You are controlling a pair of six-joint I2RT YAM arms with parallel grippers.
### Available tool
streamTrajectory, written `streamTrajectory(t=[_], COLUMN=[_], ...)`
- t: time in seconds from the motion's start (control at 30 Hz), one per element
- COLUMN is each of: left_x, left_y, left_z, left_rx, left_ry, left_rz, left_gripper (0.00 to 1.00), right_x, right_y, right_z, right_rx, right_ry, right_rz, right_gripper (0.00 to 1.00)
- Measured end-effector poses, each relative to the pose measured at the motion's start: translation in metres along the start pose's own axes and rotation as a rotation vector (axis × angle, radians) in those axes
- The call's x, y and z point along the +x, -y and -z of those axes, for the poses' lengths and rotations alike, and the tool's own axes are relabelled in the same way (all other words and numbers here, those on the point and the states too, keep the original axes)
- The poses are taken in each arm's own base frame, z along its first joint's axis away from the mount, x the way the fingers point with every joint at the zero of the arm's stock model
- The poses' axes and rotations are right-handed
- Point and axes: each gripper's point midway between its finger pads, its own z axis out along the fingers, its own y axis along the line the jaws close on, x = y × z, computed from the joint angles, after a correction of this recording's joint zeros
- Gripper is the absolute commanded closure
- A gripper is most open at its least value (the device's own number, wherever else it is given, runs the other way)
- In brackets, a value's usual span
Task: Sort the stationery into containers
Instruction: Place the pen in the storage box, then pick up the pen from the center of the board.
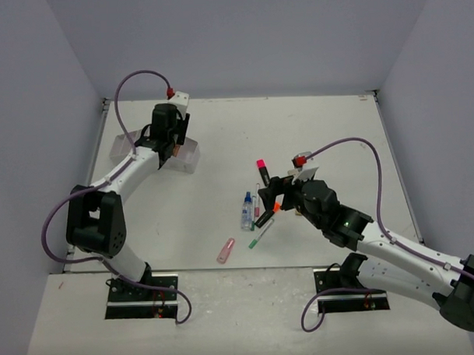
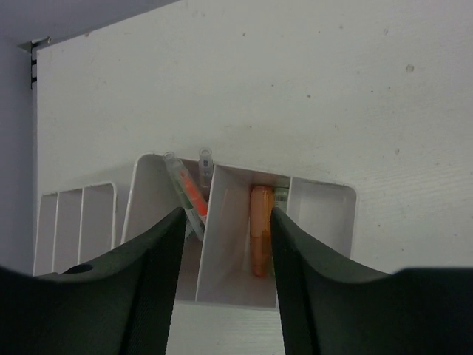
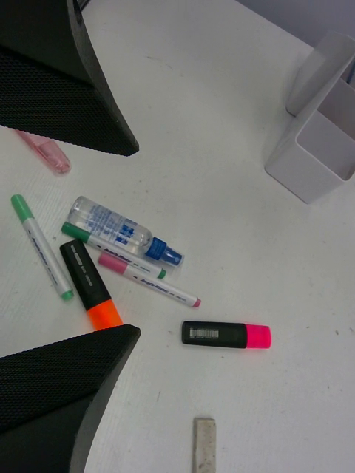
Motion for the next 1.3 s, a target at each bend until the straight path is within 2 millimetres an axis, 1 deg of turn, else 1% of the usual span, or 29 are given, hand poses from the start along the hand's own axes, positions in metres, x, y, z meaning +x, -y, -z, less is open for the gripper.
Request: streamTrajectory(t=[0.03, 0.1, 0.17, 0.2, 0.23, 0.37, 0.4, 0.47, 0.5, 0.53, 0.6, 0.63, 0.67, 0.73, 0.8, 0.87, 0.9, 0.97, 1.03, 1.07, 1.17, 1.3], left_x=[-0.007, -0.024, -0.044, -0.053, -0.064, -0.098, -0.103, -0.109, -0.107, -0.096, -0.062, -0.046, -0.031, 0.001, 0.031, 0.056, 0.065, 0.072, 0.068, 0.067, 0.064, 0.062], left_y=[-0.002, -0.007, -0.012, -0.016, -0.018, -0.034, -0.037, -0.044, -0.045, -0.045, -0.039, -0.037, -0.034, -0.026, -0.017, -0.009, -0.005, 0.000, 0.001, 0.002, 0.004, 0.007], left_z=[0.006, 0.022, 0.045, 0.057, 0.074, 0.155, 0.173, 0.208, 0.222, 0.231, 0.239, 0.240, 0.239, 0.231, 0.221, 0.214, 0.211, 0.211, 0.213, 0.214, 0.218, 0.220], left_rx=[0.001, 0.003, 0.011, 0.014, 0.028, 0.080, 0.092, 0.118, 0.132, 0.141, 0.152, 0.154, 0.154, 0.155, 0.159, 0.170, 0.179, 0.195, 0.209, 0.218, 0.239, 0.258], left_ry=[0.017, 0.065, 0.121, 0.150, 0.183, 0.325, 0.356, 0.417, 0.442, 0.443, 0.404, 0.384, 0.364, 0.309, 0.252, 0.199, 0.174, 0.153, 0.168, 0.176, 0.190, 0.196], left_rz=[0.013, 0.050, 0.109, 0.137, 0.189, 0.370, 0.409, 0.481, 0.505, 0.516, 0.520, 0.518, 0.514, 0.502, 0.490, 0.479, 0.473, 0.468, 0.469, 0.469, 0.469, 0.466], left_gripper=[0.37, 0.23, 0.00, 0.00, 0.00, 0.00, 0.00, 0.00, 0.00, 0.00, 0.00, 0.00, 0.00, 0.00, 0.00, 0.00, 0.00, 0.00, 0.00, 0.00, 0.00, 0.00], right_x=[0.002, 0.005, 0.010, 0.012, 0.015, 0.027, 0.029, 0.034, 0.036, 0.036, 0.033, 0.031, 0.030, 0.031, 0.037, 0.046, 0.050, 0.057, 0.060, 0.059, 0.053, 0.050], right_y=[0.001, 0.002, 0.003, 0.003, 0.005, 0.011, 0.012, 0.016, 0.019, 0.021, 0.026, 0.028, 0.031, 0.036, 0.039, 0.043, 0.046, 0.051, 0.059, 0.063, 0.077, 0.092], right_z=[-0.001, -0.003, -0.006, -0.008, -0.009, -0.020, -0.021, -0.022, -0.022, -0.023, -0.025, -0.027, -0.028, -0.030, -0.033, -0.037, -0.041, -0.051, -0.067, -0.077, -0.107, -0.139], right_rx=[0.003, 0.008, 0.013, 0.015, 0.025, 0.081, 0.093, 0.120, 0.139, 0.157, 0.191, 0.206, 0.223, 0.251, 0.274, 0.301, 0.315, 0.340, 0.356, 0.365, 0.383, 0.395], right_ry=[-0.006, -0.019, -0.035, -0.045, -0.059, -0.138, -0.152, -0.185, -0.208, -0.224, -0.248, -0.256, -0.265, -0.285, -0.313, -0.349, -0.374, -0.415, -0.466, -0.479, -0.507, -0.555], right_rz=[0.002, 0.006, 0.009, 0.011, 0.012, 0.010, 0.009, 0.006, 0.001, -0.005, -0.022, -0.030, -0.038, -0.050, -0.053, -0.042, -0.031, -0.018, -0.014, -0.013, -0.002, 0.014], right_gripper=[0.01, 0.01, 0.01, 0.01, 0.01, 0.02, 0.03, 0.09, 0.12, 0.17, 0.35, 0.41, 0.45, 0.46, 0.46, 0.46, 0.44, 0.41, 0.37, 0.36, 0.37, 0.43])
